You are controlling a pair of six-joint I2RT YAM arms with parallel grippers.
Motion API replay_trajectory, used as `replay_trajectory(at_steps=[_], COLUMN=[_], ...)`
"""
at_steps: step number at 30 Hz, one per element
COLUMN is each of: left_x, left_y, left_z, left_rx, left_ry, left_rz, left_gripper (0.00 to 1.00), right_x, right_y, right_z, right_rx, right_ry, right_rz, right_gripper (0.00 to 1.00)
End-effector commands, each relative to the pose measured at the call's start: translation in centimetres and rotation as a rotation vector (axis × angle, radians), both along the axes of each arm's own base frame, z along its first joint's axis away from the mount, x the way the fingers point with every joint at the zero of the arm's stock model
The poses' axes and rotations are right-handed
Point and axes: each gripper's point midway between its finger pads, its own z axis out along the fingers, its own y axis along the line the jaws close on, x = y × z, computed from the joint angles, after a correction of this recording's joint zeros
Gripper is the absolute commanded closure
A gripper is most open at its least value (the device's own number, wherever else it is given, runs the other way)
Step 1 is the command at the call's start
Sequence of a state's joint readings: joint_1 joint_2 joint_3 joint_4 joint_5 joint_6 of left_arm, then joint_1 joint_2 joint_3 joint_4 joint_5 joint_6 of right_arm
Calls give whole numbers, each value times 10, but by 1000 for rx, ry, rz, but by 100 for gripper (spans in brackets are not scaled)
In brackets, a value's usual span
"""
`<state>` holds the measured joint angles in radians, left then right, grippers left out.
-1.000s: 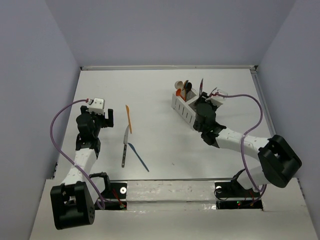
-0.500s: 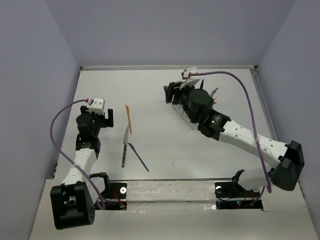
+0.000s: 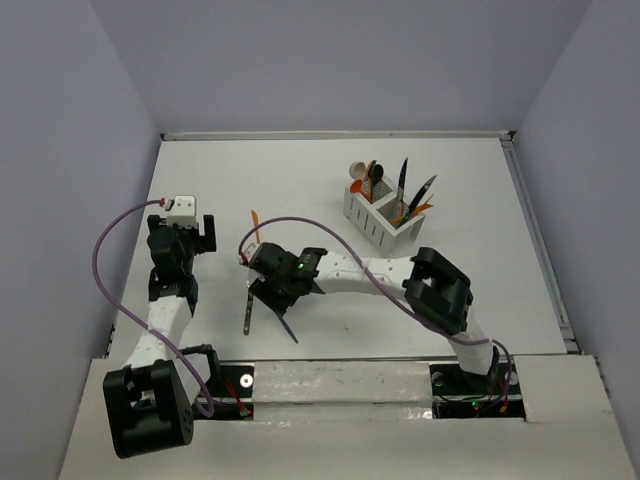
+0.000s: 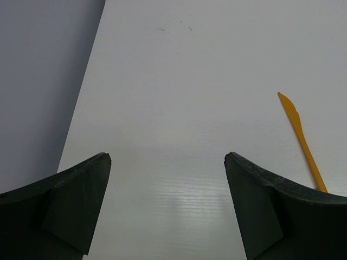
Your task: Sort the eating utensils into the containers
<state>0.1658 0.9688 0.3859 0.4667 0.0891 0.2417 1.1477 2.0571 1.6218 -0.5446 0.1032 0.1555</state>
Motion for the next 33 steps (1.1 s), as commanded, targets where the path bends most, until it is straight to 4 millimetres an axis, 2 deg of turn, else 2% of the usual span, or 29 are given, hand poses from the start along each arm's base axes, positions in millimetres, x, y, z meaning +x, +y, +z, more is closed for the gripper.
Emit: replay_trajectory(at_steps=[1, 2, 5, 10, 14, 17, 18, 20, 21, 22, 27, 30, 31, 33], left_x=[6, 6, 5, 5, 5, 5, 5, 5, 5, 5, 4, 4, 4, 4], left_y=[7, 6, 5, 5, 4, 4, 4, 4, 5, 4, 4, 4, 4, 4], left_z=[21, 22, 20, 22, 23, 21, 23, 23, 22, 22, 23, 24, 23, 24], left_rx=[12, 13, 15, 16, 15, 15, 15, 16, 15, 15, 16, 17, 19, 17], left_ry=[-80, -81, -78, -82, -86, -83, -87, -87, -86, -87, -90, -92, -91, -93], left_rz=[27, 24, 18, 15, 12, 11, 11, 11, 12, 12, 9, 11, 12, 12], left_gripper=[1, 1, 1, 1, 1, 1, 1, 1, 1, 1, 1, 1, 1, 1], right_x=[-26, -32, -36, -51, -51, -55, -56, -56, -57, -55, -44, -26, -18, -2], right_y=[23, 26, 24, 19, 2, -10, -12, -21, -22, -28, -43, -51, -49, -56], right_z=[25, 20, -11, -33, -52, -67, -70, -79, -79, -81, -60, -19, 12, 41], right_rx=[30, 24, -45, -105, -184, -247, -256, -290, -290, -307, -283, -204, -127, -39], right_ry=[33, 42, 69, 95, 103, 125, 134, 133, 137, 123, 52, -37, -86, -129], right_rz=[78, 80, 59, 41, -12, -30, -35, -64, -75, -94, -214, -321, -353, -420], right_gripper=[36, 36, 38, 41, 43, 55, 63, 93, 100, 100, 100, 100, 100, 100])
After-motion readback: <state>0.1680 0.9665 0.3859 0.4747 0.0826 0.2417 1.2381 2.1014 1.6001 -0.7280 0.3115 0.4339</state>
